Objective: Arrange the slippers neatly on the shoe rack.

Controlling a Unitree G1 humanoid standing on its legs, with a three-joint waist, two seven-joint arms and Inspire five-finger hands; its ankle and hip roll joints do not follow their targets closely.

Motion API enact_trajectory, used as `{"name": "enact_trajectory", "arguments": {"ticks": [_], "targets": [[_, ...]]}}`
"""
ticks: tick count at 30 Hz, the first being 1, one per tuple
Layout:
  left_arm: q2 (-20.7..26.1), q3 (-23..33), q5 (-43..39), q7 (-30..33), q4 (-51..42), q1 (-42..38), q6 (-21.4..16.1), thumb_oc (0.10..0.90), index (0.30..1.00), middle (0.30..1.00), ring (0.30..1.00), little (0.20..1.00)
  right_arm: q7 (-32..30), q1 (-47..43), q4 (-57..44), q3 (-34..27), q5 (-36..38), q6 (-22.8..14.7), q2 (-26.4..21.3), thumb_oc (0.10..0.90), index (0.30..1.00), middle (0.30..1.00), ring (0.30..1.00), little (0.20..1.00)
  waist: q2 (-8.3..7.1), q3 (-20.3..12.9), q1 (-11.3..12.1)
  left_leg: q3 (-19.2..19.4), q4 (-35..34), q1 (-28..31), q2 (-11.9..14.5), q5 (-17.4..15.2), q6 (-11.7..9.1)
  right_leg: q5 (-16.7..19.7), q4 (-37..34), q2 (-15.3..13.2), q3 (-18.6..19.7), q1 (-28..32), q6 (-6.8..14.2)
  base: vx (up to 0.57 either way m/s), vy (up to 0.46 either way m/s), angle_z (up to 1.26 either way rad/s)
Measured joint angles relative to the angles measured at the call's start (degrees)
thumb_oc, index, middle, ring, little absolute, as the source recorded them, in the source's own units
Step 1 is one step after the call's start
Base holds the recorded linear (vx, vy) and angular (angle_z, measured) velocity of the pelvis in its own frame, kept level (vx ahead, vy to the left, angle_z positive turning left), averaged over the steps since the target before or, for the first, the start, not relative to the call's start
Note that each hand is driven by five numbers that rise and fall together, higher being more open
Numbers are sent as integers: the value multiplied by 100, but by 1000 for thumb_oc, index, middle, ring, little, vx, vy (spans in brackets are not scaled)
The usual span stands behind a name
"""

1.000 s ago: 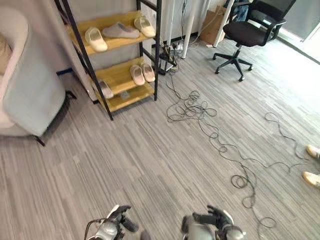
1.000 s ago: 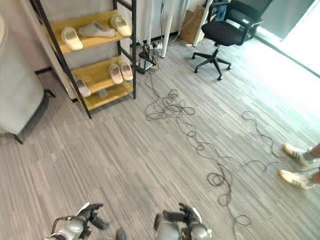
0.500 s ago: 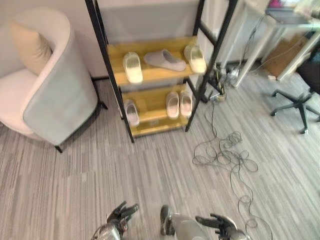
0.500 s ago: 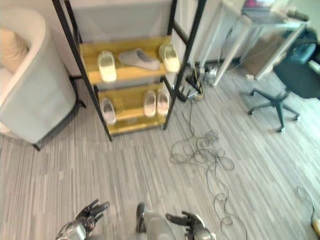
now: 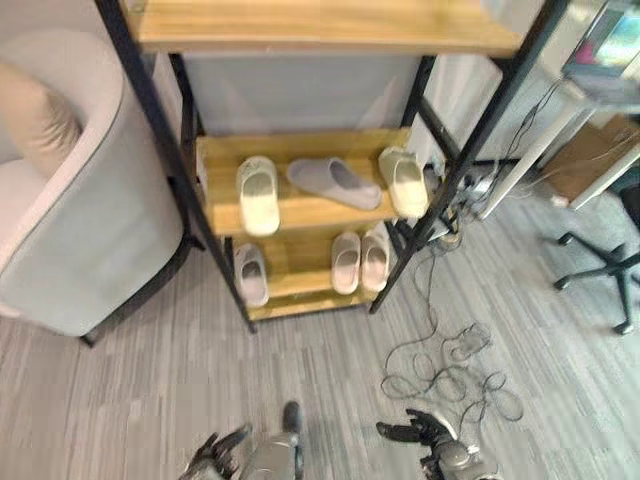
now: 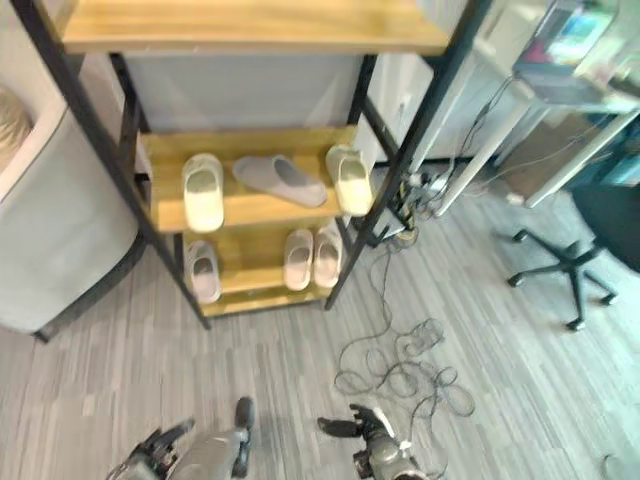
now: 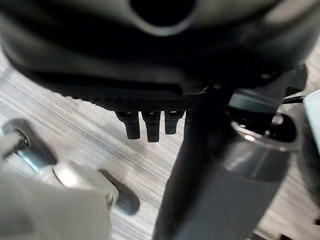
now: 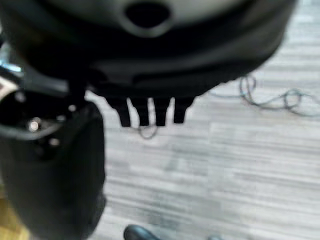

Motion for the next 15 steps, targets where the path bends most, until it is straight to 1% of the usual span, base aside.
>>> {"name": "enact_trajectory", "arguments": {"ticks": [1,2,3,4,5,6,7,8,9,10,11,12,13,14,15], "targets": [[-62,-9,58,7,-6,44,43,800,900,900,900,900,-9,135,-111,-95,6,20,-27,800,900,900,900,900,69,-62,-89,-98,-148,263,-90,41,-89,-144,695,-470,-64,-285,219,130,104,45],[-72,-15,84,4,-39,51,40,800,900,900,900,900,-4,249,-117,-95,5,24,-26,800,900,900,900,900,41,-162,-133,-144,-160,282,-184,51,-111,-219,816,-751,-28,-411,386,297,161,64],[-63,-55,106,0,-136,-36,37,800,900,900,900,900,4,349,-143,-142,10,24,-15,800,900,900,900,900,87,-195,-192,-362,-179,368,-244,-107,-102,-220,1119,-1021,63,-758,424,261,57,82],[-52,-70,138,6,-166,-192,16,800,900,900,900,900,21,354,-175,-198,31,15,-42,800,900,900,900,900,161,-189,-297,-596,-301,523,-265,-131,-73,-230,1241,-1140,147,-1107,406,433,13,88],[-5,-65,165,11,-158,-327,-38,800,900,900,900,900,5,290,-191,-183,27,7,-61,800,900,900,900,900,248,-178,-326,-717,-373,744,-230,-158,-74,-164,922,-1137,297,-1469,428,375,-75,91],[30,-61,199,6,-151,-392,-70,800,900,900,900,900,3,259,-220,-134,26,-47,-70,800,900,900,900,900,272,-178,-381,-839,-359,886,-230,-246,-114,39,320,-1115,484,-1649,454,372,-114,84],[41,-81,212,10,-149,-413,-116,800,900,900,900,900,4,204,-217,-135,17,-66,-77,800,900,900,900,900,272,-194,-470,-975,-372,1028,-258,-348,-203,383,-227,-1105,665,-1839,521,297,-107,75],[40,-74,212,15,-135,-452,-151,800,900,900,900,900,2,174,-208,-126,10,-68,-73,800,900,900,900,900,252,-204,-507,-1100,-388,1130,-275,-499,-209,811,-713,-1054,905,-2011,556,411,-223,69],[28,-71,211,63,-16,-379,-148,800,900,900,900,900,11,130,-206,-99,4,-56,-59,800,900,900,900,900,213,-230,-504,-1217,-391,1306,-265,-662,-300,1392,-1537,-1008,1076,-2098,482,315,-185,54],[15,-66,216,110,9,-237,-148,800,900,900,900,900,12,107,-181,-60,-21,-41,-52,800,900,900,900,900,174,-244,-502,-1362,-368,1391,-261,-773,-426,1625,-1717,-958,1046,-2050,417,434,-329,105],[42,-63,218,118,35,-66,-141,800,900,900,900,900,-1,325,-82,-9,-112,23,-73,800,900,900,900,900,3,-381,-531,-1655,-224,1547,-248,-1018,-653,1972,-1688,-997,1017,-1787,189,215,-181,112],[9,-45,219,118,21,34,-151,800,900,900,900,900,11,347,-15,24,-189,71,-78,800,900,900,900,900,23,-399,-422,-1733,12,1596,-104,-1193,-834,2120,-1680,-901,836,-1599,84,273,-239,108],[3,-50,219,120,25,119,-142,800,900,900,900,900,14,366,22,69,-244,89,-71,800,900,900,900,900,37,-417,-401,-1683,294,1595,-13,-1333,-999,2114,-1781,-803,736,-1421,10,124,-115,43],[1,-59,218,118,26,203,-127,800,900,900,900,900,15,368,14,66,-272,77,-69,800,900,900,900,900,-2,-434,-356,-1577,582,1527,46,-1414,-1127,2197,-1854,-727,708,-1275,-159,128,-111,35],[-14,12,191,127,104,214,-93,800,900,900,900,900,9,295,-3,14,-223,63,-77,800,900,900,900,900,-75,-428,-312,-1493,1461,1182,78,-1604,-1413,2126,-1965,-705,558,-1089,-258,67,-53,33]]}}
